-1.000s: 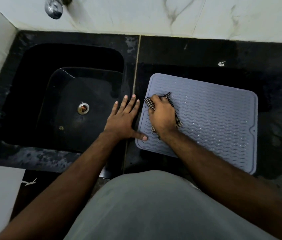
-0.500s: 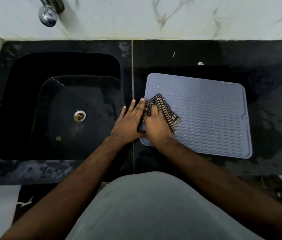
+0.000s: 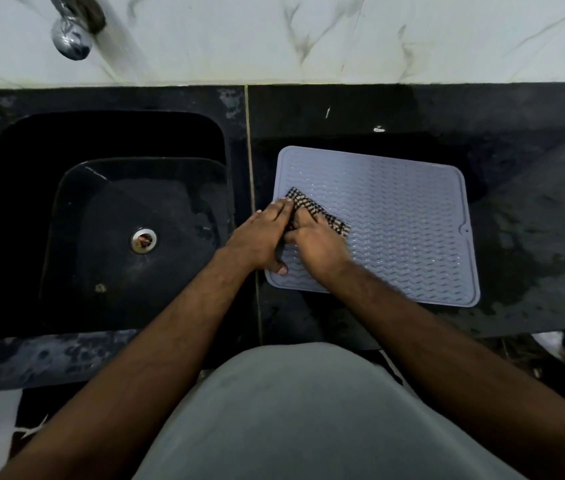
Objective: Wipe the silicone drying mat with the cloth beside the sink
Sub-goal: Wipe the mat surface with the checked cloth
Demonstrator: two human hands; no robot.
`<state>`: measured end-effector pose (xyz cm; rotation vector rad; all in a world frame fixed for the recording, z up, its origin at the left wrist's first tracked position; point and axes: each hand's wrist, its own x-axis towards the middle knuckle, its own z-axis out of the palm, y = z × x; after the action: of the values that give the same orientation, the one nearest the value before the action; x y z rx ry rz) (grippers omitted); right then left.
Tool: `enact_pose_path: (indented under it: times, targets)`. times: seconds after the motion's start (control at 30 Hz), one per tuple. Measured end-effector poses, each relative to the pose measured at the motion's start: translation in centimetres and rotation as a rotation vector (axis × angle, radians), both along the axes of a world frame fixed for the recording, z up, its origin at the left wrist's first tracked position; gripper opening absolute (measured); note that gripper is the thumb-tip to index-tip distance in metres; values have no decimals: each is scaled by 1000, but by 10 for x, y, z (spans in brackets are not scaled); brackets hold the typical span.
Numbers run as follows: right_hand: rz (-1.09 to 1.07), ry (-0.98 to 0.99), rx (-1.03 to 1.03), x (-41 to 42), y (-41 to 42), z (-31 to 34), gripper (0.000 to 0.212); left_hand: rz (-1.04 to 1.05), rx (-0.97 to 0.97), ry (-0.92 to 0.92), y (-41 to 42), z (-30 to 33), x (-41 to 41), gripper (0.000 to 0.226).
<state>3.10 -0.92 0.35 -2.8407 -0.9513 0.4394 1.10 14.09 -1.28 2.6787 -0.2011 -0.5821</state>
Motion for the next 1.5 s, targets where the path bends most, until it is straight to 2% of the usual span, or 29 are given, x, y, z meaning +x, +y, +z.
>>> enact_pose_path:
  times: [0.1,0.2,0.37,0.43,0.53,0.63,0.7,0.73,0.77,0.83,0.9,0.97,1.03,1.13,1.23,1.3,1.43,1.5]
  targets:
    - [17,-53,-87,4,-22,1,36,65,56,15,-12,9,0,151]
    - [24,-62,-82,9,-54,-2,41,80,110,14,-18,13,2,151]
    - [42,-178,-79,-4,-74,-19,58,12,201,7,-36,12,7,143]
    - [46,-150,-52,-9,-77,-20,61,-27,90,26,-42,10,8,138]
    - [56,-32,56,1,-86,-17,59,64,-244,164,-48,10,7,149]
    - [-71,186,337,14,-95,-10,57,173,-338,97,-59,6,10,153]
    - [-166,144,490,29,-95,-7,48,235,-358,55,-62,2,10,156]
    - [-204,71,483,36,-91,-7,45,248,-351,40,-63,-1,8,157]
    - [-231,23,436,41,-87,-8,52,262,-332,26,-64,-4,6,158]
    - [-236,56,277,49,-73,-9,79,299,-313,3,-64,-8,0,159]
    - [-175,-5,112,49,-61,-12,88,337,-348,-6,-65,-8,-3,160]
    - [-166,-77,69,46,-54,-13,88,378,-390,-23,-64,-7,-4,160]
    - [-235,-44,92,44,-49,-12,84,391,-411,-32,-63,-6,-2,159]
    - [-316,107,120,48,-48,-9,61,373,-419,-17,-63,-8,-1,160]
    - [-235,76,141,52,-49,-3,51,434,-510,-22,-56,-13,-2,160]
    - [-310,136,246,56,-47,1,49,477,-567,-38,-50,-15,-3,159]
    - [-658,557,606,66,-34,12,46,617,-789,-4,-44,-17,-8,143]
    - [-689,587,718,65,-26,14,43,666,-876,-9,-40,-20,-11,127]
